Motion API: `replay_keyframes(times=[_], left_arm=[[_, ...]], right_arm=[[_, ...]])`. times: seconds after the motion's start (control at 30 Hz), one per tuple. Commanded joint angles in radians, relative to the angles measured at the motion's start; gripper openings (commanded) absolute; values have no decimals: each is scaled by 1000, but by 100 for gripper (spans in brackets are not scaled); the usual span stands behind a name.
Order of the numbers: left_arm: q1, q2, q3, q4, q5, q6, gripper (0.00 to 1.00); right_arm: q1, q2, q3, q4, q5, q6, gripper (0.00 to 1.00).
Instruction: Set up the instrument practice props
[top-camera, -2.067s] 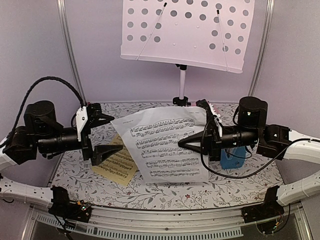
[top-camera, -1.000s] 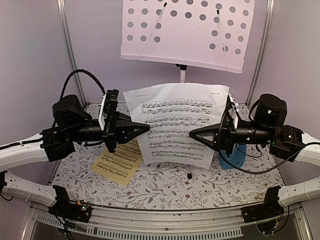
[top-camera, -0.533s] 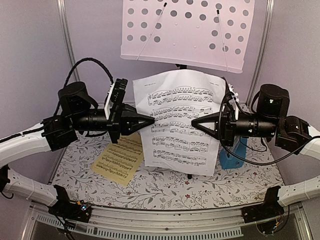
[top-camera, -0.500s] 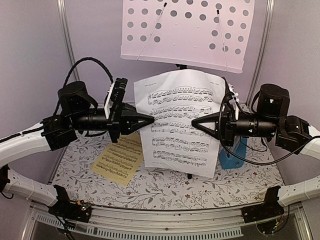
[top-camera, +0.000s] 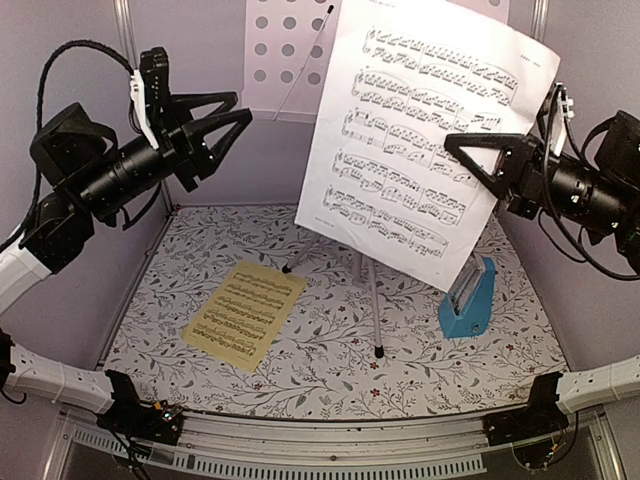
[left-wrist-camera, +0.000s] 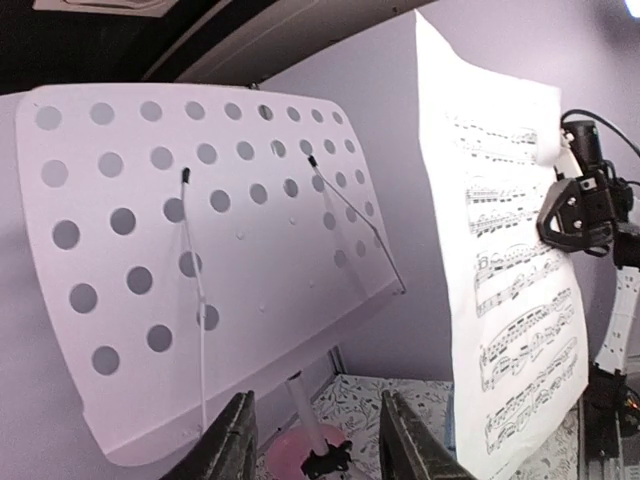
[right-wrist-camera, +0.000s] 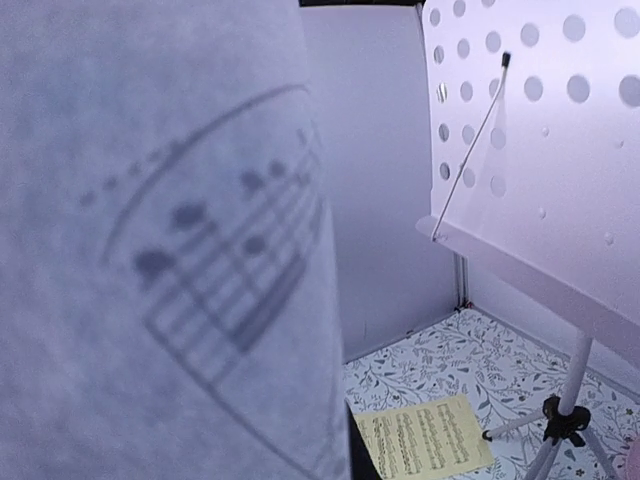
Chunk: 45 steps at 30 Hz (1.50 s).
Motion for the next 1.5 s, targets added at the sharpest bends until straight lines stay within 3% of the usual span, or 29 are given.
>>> replay_keyframes(times=[0.0,0.1,0.4,0.73,1.07,1.27,1.47], left_arm=[[1,106,148,15,-206,120,45],[50,219,314,-78,-162,100,45],[54,474,667,-218,-173,176,41],[55,609,796,-209,-311,252,38],[55,698,884,-209,-337,270,37],[56,701,879,-186,-366,266,18],[56,637,770,-68,-368,245,0]], right_arm=[[1,-6,101,-25,150,12,0],[1,18,169,-41,207,4,0],[1,130,371,-94,325,-56,0],[-86,234,469,-57,306,-99,0],[-187,326,563,-57,242,-114,0],[-223,371,605,-59,223,-116,0],[-232,419,645,-55,217,-124,0]])
